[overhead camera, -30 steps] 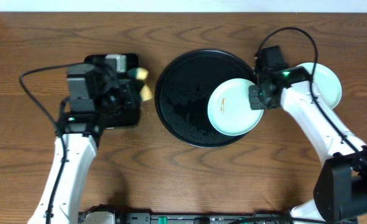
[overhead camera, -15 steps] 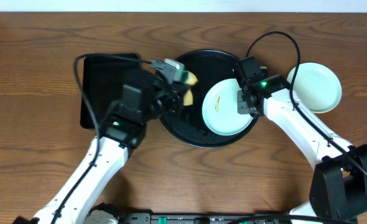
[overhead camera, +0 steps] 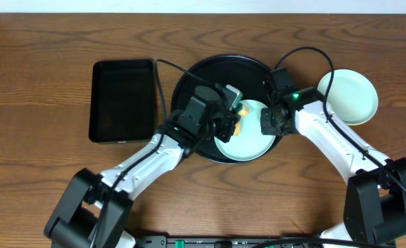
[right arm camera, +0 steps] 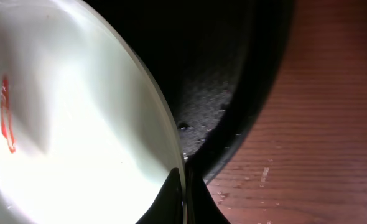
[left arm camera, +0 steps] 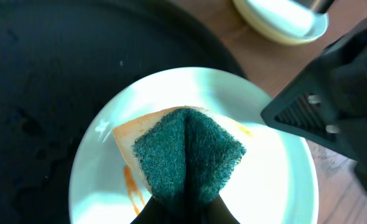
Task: Clean dirty plates on tray and stack at the side
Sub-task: 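Bring the sponge with the left gripper onto the tilted plate, then scrub the light-blue plate with the sponge in the left gripper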
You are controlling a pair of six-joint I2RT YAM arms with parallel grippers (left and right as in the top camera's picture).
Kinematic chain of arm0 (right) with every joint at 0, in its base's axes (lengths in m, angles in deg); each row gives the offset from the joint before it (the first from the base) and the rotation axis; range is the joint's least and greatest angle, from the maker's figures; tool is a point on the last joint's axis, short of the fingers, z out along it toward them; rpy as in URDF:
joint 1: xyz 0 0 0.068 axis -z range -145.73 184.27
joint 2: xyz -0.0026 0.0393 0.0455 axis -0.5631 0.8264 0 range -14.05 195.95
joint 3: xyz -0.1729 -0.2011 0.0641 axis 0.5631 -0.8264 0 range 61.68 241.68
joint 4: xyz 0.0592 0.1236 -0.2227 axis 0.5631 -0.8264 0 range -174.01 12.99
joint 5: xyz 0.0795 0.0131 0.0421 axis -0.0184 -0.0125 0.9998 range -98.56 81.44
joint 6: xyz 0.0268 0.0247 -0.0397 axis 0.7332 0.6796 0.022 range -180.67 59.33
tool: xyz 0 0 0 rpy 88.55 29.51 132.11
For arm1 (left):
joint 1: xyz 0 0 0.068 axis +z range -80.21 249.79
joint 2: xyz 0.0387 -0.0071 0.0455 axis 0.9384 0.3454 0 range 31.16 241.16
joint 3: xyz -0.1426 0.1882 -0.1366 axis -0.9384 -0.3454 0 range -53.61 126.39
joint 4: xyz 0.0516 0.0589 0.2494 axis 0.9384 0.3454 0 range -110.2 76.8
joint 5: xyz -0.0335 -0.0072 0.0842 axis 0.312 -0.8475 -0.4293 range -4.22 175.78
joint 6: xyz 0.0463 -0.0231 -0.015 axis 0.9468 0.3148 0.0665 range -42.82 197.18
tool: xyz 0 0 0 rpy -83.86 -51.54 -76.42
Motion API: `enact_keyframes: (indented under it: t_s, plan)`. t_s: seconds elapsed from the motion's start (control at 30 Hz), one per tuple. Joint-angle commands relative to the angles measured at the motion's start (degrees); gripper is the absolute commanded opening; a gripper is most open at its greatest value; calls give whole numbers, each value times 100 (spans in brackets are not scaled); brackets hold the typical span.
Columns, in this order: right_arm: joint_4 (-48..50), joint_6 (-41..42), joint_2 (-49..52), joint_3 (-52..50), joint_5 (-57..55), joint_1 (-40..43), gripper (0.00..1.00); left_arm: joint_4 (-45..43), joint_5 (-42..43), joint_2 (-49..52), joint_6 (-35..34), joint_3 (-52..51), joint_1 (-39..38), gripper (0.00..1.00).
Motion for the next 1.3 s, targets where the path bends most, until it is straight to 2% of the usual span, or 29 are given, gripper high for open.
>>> enact_keyframes:
  t_s: [0.0, 0.3, 0.53, 0.7, 0.8, 1.27]
  plan:
    - [79, -238, -50, -94, 249, 63, 1, -37, -52, 280, -7, 42, -7, 7]
    - [96, -317, -50, -96, 247, 68, 1, 13, -186, 662, 22, 42, -7, 8]
    - [98, -393, -50, -96, 247, 66, 1, 391, -208, 741, 175, 42, -7, 7]
    - [96, -393, -50, -96, 247, 66, 1, 249, -260, 898, 170, 42, -7, 7]
    - [98, -393, -50, -96, 247, 66, 1, 247, -645, 907, 173, 42, -7, 7]
    - [125, -439, -50, -96, 247, 66, 1, 42, -846, 1051, 214, 42, -4, 8]
